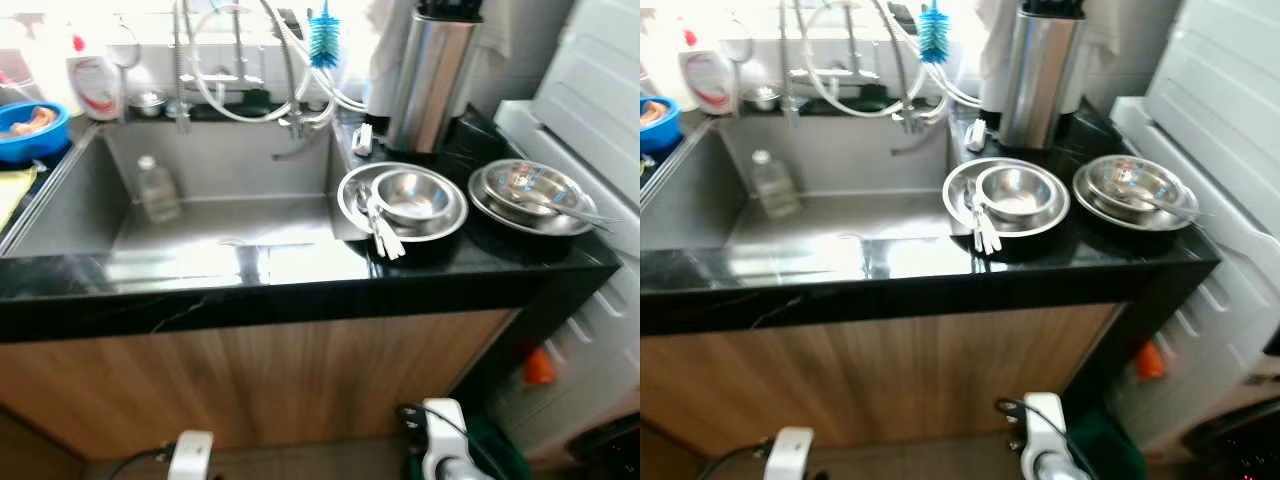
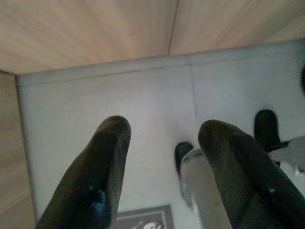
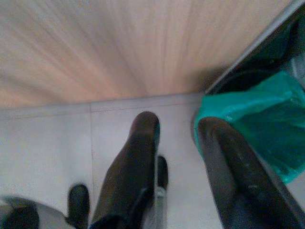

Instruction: Kitchen organization

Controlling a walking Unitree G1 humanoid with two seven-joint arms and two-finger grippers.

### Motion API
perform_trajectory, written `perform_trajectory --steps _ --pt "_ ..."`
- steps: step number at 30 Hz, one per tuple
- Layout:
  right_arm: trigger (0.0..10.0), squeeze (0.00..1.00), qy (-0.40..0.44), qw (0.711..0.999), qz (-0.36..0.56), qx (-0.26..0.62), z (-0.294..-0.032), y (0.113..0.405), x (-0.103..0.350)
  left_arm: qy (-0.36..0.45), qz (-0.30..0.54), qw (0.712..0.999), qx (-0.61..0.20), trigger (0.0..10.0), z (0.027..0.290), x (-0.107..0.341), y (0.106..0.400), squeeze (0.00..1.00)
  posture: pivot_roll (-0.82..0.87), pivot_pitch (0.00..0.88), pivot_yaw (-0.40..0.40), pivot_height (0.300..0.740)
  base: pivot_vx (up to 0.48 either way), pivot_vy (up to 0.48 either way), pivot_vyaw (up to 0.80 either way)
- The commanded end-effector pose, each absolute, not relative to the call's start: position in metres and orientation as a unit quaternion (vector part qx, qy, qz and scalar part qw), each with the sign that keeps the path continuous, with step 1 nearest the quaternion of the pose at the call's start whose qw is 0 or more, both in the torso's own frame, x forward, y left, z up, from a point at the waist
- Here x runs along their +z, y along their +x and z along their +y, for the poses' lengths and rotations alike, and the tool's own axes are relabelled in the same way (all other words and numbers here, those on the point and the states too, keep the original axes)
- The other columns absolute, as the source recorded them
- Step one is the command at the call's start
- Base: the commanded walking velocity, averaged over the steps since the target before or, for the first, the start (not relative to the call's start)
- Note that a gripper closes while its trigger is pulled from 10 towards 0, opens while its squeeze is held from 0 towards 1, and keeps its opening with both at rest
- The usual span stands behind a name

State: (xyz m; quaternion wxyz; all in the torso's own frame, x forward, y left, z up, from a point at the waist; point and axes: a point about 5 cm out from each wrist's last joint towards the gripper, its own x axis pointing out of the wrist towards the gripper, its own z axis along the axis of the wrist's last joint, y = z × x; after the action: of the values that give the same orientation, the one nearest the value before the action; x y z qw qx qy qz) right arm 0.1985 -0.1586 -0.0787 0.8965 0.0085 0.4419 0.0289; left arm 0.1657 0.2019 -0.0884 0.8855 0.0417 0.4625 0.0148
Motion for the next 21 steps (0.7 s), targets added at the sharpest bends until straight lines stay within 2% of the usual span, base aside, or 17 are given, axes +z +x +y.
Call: perform_trajectory --steps 1,17,21 --pt "10.0 0.0 0.007 0.897 0.442 0.022 -0.1646 0.1981 -0.0785 0.045 0.461 0.886 0.01 10.0 0.1991 -0.0879 0.1682 0.0 -0.01 0.0 0.02 0.74 0.0 0.0 0.0" --pt "10.0 0.0 0.009 0.898 0.44 0.025 -0.1628 0.1973 -0.0788 0.042 0.463 0.885 0.013 10.0 0.1992 -0.0877 0.1691 0.0 -0.01 0.0 0.026 0.74 0.0 0.0 0.0" --pt "10.0 0.0 0.009 0.898 0.44 0.027 -0.1618 0.1976 -0.0787 0.045 0.464 0.885 0.012 10.0 0.1992 -0.0879 0.1688 0.0 -0.01 0.0 0.027 0.74 0.0 0.456 0.0"
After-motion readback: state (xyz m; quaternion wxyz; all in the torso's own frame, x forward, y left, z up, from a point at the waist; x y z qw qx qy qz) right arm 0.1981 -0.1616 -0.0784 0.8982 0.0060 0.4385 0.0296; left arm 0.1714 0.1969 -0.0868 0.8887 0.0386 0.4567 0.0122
